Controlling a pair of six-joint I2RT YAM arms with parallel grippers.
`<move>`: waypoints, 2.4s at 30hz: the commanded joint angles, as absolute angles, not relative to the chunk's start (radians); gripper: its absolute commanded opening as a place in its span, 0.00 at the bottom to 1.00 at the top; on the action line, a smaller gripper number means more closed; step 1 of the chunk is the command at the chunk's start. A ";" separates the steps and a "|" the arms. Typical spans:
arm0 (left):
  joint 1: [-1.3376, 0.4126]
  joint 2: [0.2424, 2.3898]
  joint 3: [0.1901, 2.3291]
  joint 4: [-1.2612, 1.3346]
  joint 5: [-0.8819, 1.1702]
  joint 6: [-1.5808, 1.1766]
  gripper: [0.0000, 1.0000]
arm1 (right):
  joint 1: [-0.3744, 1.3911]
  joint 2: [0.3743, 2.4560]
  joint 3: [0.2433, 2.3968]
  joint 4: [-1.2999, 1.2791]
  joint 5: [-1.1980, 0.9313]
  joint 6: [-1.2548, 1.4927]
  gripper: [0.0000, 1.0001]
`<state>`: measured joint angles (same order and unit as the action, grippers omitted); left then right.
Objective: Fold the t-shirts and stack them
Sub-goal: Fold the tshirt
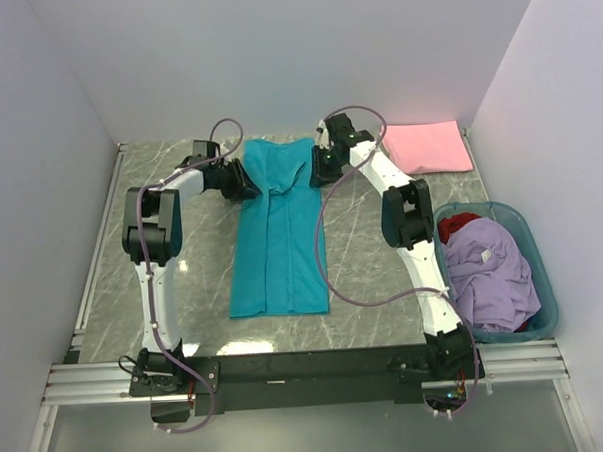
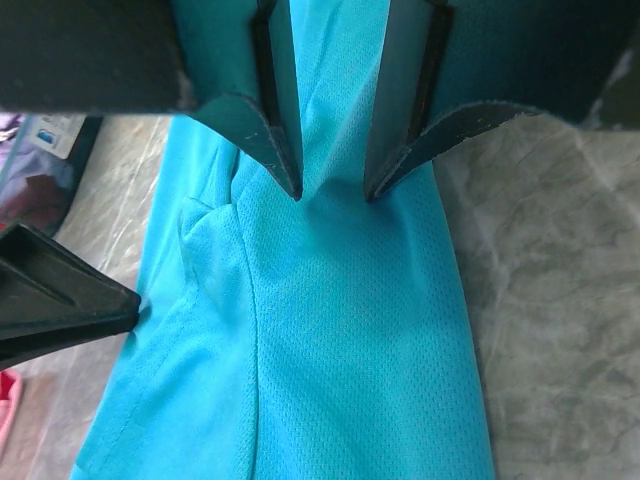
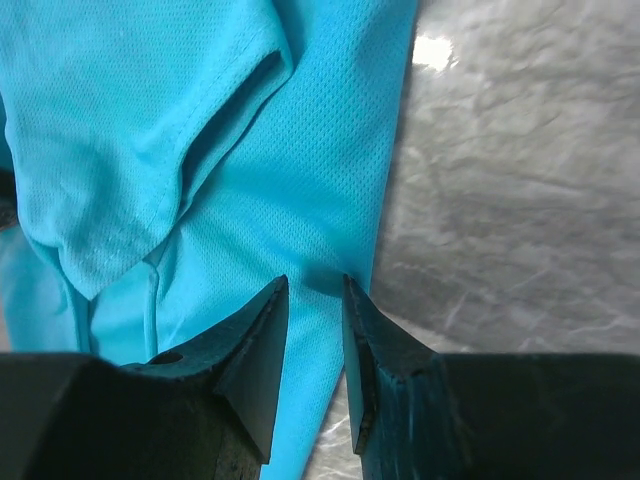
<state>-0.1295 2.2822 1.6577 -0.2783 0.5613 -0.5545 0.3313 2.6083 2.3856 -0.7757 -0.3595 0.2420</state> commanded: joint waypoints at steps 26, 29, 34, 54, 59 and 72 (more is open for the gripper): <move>0.025 1.293 1.338 -0.181 0.705 0.026 0.99 | 0.658 1.622 1.850 -0.808 0.083 -0.627 0.88; 0.025 1.204 1.293 -0.415 0.857 0.398 1.00 | 0.732 1.519 1.706 -0.857 0.009 -0.650 0.89; 0.015 1.026 1.024 -0.840 0.888 0.912 0.93 | 0.799 1.375 1.416 -0.896 -0.141 -0.635 0.90; -0.452 0.862 0.420 -0.597 0.608 1.034 0.45 | 1.002 1.359 0.719 -0.344 -0.140 -0.701 0.51; -0.489 0.925 0.410 -0.534 0.568 1.011 0.41 | 1.009 1.391 0.710 -0.319 -0.144 -0.707 0.54; -0.563 1.014 0.411 -0.472 0.463 1.020 0.42 | 1.014 1.517 0.727 -0.324 -0.104 -0.736 0.46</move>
